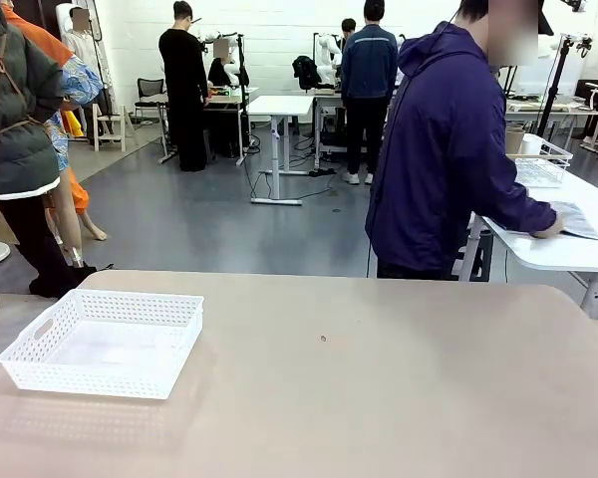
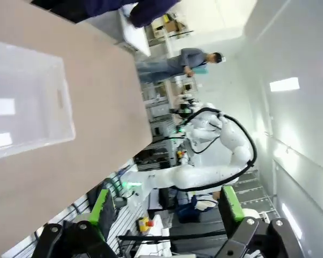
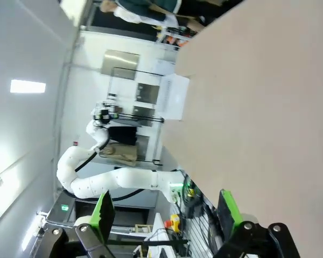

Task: Clean and organize the cups into the basket.
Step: Pick up the Organizing basket and move it to the center of the table, then pick up the Reusable plastic cup from the right side of the table and place it inside the Organizing basket.

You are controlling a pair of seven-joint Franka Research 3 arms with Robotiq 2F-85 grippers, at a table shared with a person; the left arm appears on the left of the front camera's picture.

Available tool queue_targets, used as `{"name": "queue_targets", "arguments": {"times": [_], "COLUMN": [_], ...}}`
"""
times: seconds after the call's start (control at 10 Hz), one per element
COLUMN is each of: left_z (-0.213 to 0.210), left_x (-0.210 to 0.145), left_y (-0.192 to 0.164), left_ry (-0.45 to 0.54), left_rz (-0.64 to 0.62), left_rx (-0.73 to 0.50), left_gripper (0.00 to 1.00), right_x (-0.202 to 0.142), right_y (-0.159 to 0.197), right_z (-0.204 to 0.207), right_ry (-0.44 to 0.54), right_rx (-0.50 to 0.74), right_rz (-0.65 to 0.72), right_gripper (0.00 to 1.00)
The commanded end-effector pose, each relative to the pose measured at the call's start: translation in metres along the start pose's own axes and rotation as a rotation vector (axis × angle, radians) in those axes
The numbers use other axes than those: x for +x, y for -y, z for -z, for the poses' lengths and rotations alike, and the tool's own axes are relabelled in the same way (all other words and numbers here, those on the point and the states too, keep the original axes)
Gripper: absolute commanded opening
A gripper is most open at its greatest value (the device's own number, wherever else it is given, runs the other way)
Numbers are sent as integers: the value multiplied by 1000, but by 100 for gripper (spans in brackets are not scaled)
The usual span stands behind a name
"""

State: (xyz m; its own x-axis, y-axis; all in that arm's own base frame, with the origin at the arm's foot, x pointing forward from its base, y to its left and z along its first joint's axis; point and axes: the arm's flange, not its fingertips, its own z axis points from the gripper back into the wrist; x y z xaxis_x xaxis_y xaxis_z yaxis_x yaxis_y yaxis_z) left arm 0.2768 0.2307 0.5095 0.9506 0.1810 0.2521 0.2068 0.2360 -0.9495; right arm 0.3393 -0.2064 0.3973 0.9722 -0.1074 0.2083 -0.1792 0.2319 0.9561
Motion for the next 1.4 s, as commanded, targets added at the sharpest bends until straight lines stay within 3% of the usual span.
{"name": "queue_targets", "arguments": {"times": [0.0,0.3,1.3], "left_z": [-6,-4,-4], "left_x": [-12,-12,-14], "left_y": [8,7,6], "left_ry": [-35,-138,-119], "left_rz": [-3,-38,-32], "left_rx": [124,208,185], "left_gripper": [100,100,100], "right_x": [-19,-26,-22], "right_y": [-28,-38,-42], "right_z": [-8,-9,-16], "right_ry": [11,12,12], "right_rx": [-64,-82,-73], "right_rz": [11,-37,-44], "right_gripper": [100,100,100]}}
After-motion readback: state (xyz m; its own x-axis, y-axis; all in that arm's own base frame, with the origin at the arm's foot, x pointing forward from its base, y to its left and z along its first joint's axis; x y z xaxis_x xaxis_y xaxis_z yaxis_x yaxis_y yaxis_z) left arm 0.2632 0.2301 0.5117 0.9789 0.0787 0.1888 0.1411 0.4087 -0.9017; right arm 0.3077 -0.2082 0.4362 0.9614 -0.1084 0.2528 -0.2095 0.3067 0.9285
